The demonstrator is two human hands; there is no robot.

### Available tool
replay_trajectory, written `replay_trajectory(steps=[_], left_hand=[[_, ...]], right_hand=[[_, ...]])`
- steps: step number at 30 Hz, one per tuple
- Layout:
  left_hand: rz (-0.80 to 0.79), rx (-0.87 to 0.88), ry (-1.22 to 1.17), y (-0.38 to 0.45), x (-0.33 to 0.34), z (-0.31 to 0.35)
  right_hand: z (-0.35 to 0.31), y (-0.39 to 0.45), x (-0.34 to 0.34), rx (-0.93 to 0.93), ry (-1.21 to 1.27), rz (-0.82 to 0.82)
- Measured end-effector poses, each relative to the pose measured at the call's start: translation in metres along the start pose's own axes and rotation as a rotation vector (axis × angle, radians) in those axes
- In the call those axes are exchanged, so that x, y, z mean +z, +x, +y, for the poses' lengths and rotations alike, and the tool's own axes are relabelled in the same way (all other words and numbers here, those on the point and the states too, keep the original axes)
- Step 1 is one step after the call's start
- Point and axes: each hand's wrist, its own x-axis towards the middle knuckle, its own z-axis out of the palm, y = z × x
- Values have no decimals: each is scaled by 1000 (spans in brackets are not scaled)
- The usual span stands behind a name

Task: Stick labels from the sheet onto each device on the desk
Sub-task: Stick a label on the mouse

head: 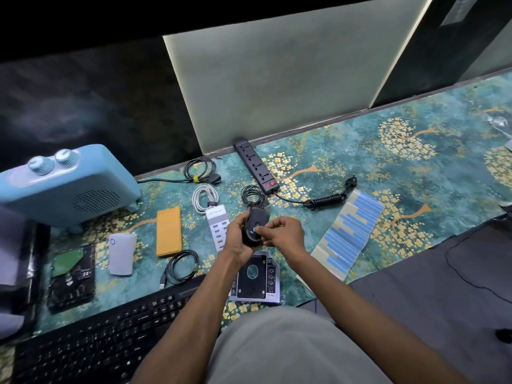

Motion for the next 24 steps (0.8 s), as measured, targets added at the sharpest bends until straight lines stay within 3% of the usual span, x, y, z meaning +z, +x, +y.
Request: replay_trajectory(steps=[5,10,12,17,20,24], left_hand=[[22,5,11,3,0,3],[78,182,160,6,10,11],[126,294,399,11,18,9],[243,552,1278,27,21,-22],[379,512,1552,39,21,-38],[490,457,1678,32,40,-45]], right_hand=[[0,-2,-5,-56,-123,58],[20,-2,-23,42,-97,104],[25,-3,-27,62,-85,99],[30,-5,-44,87,-75,123],[41,-10,-62,120,-80,181],[62,-14,-85,170,-81,241]])
